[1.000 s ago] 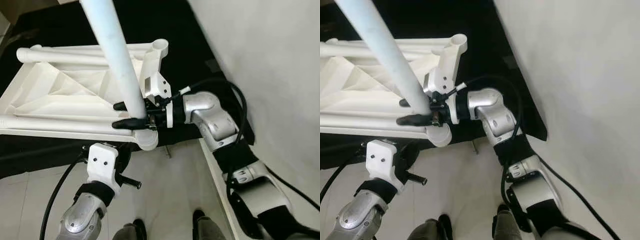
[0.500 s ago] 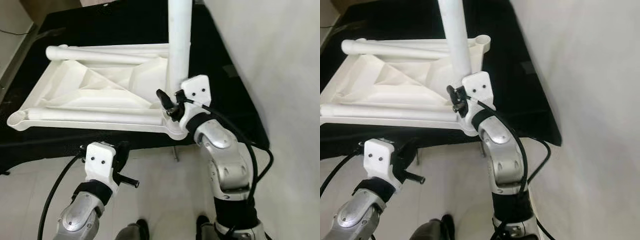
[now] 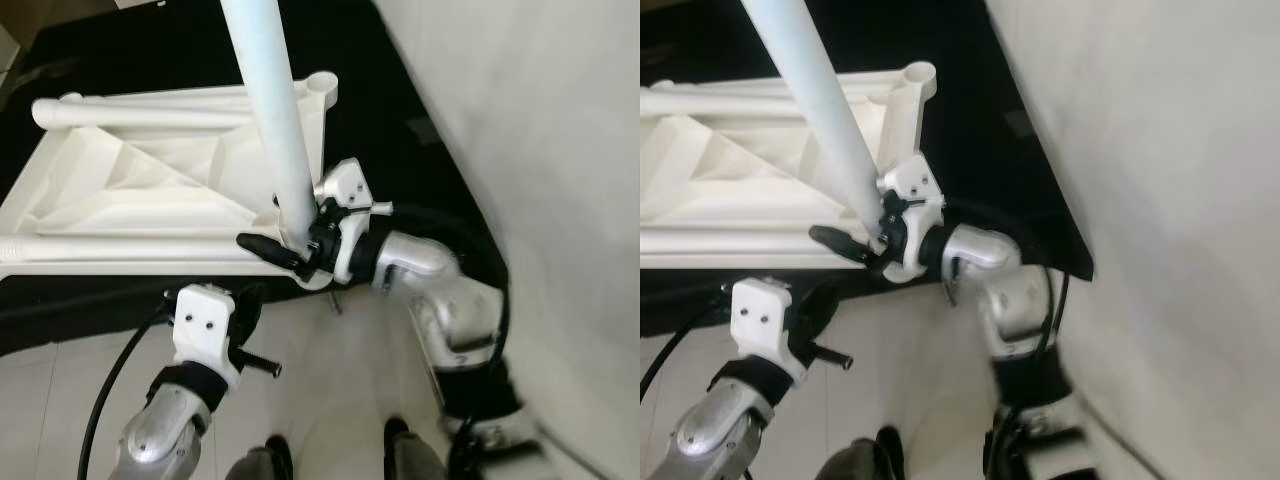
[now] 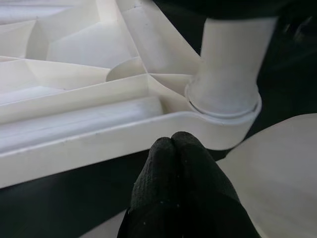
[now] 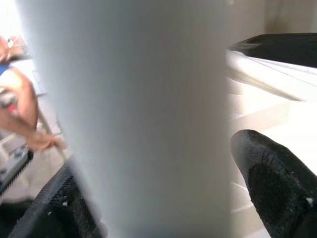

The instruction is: Building children table

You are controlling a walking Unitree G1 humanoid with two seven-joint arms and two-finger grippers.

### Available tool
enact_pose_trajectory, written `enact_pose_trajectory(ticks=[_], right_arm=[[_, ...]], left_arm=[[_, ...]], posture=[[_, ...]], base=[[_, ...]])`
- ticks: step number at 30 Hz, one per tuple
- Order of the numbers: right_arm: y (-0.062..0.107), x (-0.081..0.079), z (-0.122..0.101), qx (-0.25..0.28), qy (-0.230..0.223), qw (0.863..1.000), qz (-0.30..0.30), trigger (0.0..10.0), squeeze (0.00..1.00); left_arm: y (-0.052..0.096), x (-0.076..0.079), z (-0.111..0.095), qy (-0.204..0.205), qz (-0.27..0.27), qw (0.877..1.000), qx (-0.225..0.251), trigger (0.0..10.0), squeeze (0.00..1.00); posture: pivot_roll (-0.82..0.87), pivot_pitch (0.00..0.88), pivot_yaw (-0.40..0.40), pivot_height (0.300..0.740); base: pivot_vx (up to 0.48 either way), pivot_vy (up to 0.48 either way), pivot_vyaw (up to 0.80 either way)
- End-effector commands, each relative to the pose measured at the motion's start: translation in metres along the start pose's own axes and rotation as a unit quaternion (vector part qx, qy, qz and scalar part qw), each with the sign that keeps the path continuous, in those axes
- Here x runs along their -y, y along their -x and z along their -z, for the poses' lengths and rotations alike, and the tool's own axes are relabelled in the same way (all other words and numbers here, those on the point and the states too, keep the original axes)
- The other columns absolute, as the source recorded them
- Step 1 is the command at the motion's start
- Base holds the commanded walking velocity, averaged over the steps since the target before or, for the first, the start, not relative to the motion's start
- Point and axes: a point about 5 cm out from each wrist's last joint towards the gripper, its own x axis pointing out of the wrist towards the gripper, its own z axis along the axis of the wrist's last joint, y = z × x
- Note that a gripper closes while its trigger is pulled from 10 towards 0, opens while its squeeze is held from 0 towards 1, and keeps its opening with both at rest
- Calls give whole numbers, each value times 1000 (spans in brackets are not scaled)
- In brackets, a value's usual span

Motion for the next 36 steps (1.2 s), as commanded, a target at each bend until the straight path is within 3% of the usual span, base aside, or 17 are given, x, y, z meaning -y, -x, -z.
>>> enact_pose_trajectory(ticks=[1, 4, 7, 8, 9, 10, 18, 23, 25, 27, 28, 29, 30, 31, 32, 33, 36], right_arm=[[-8, -9, 9, 0, -12, 999, -45, 10000, 0], [4, 8, 9, -47, 40, 992, -107, 10000, 0], [7, 14, 7, -59, 50, 990, -120, 10000, 0], [10, 21, 4, -65, 50, 987, -138, 1725, 0], [10, 21, 4, -65, 50, 987, -138, 1725, 0], [12, 23, 2, -67, 49, 985, -151, 0, 0], [19, 28, 6, -67, 37, 981, -180, 0, 0], [23, 29, 14, -70, 29, 986, -151, 0, 0], [26, 28, 26, -78, -6, 996, -35, 0, 0], [26, 28, 26, -78, -6, 996, -35, 0, 0], [26, 26, 37, -93, -26, 993, 73, 0, 0], [34, 21, 50, -101, -61, 956, 270, 0, 0], [34, 21, 50, -101, -61, 956, 270, 0, 0], [38, -6, 66, -123, -86, 929, 338, 0, 0], [38, -6, 66, -123, -86, 929, 338, 0, 0], [34, -42, 80, -139, -134, 911, 366, 0, 0], [16, -48, 79, -127, -126, 924, 338, 0, 0]], left_arm=[[3, -1, 3, -3, -3, 1000, -11, 10000, 0], [5, -1, 3, -3, -5, 1000, -14, 10000, 0], [6, 0, 4, -3, -5, 1000, -14, 10000, 0], [7, 0, 4, -2, -4, 1000, -15, 10000, 0], [7, 0, 4, -2, -4, 1000, -15, 10000, 0], [7, 1, 4, -2, -4, 1000, -16, 10000, 0], [7, 2, 5, -1, -2, 1000, -17, 10000, 0], [7, 1, 5, -2, -3, 1000, -17, 10000, 0], [7, 0, 5, -2, -3, 1000, -16, 10000, 0], [7, 0, 5, -2, -3, 1000, -16, 10000, 0], [7, -1, 5, -2, -4, 1000, -16, 10000, 0], [7, -1, 5, -2, -4, 1000, -16, 10000, 0], [7, -1, 5, -2, -4, 1000, -16, 10000, 0], [5, -2, 6, -3, -5, 1000, -16, 10000, 0], [5, -2, 6, -3, -5, 1000, -16, 10000, 0], [3, -2, 7, -5, -4, 1000, -16, 10000, 0], [1, -2, 9, -6, -2, 1000, -17, 10000, 0]], posture=[[56, 332, 106, 740], [58, 324, 104, 740], [58, 323, 104, 740], [57, 320, 103, 740], [57, 320, 103, 740], [53, 311, 102, 740], [52, 310, 106, 740], [47, 307, 101, 740], [40, 308, 88, 740], [40, 308, 88, 740], [41, 308, 85, 740], [38, 309, 84, 740], [38, 309, 84, 740], [29, 308, 101, 740], [29, 308, 101, 740], [24, 308, 105, 740], [29, 289, 95, 740]], base=[[0, 0, 0], [0, 0, 0], [0, 0, 0], [0, 0, 0], [0, 0, 0], [0, 0, 0], [0, 0, 0], [0, 0, 0], [0, 0, 0], [0, 0, 0], [0, 0, 0], [0, 0, 0], [0, 0, 0], [0, 0, 0], [0, 0, 0], [0, 0, 0], [0, 0, 0]])
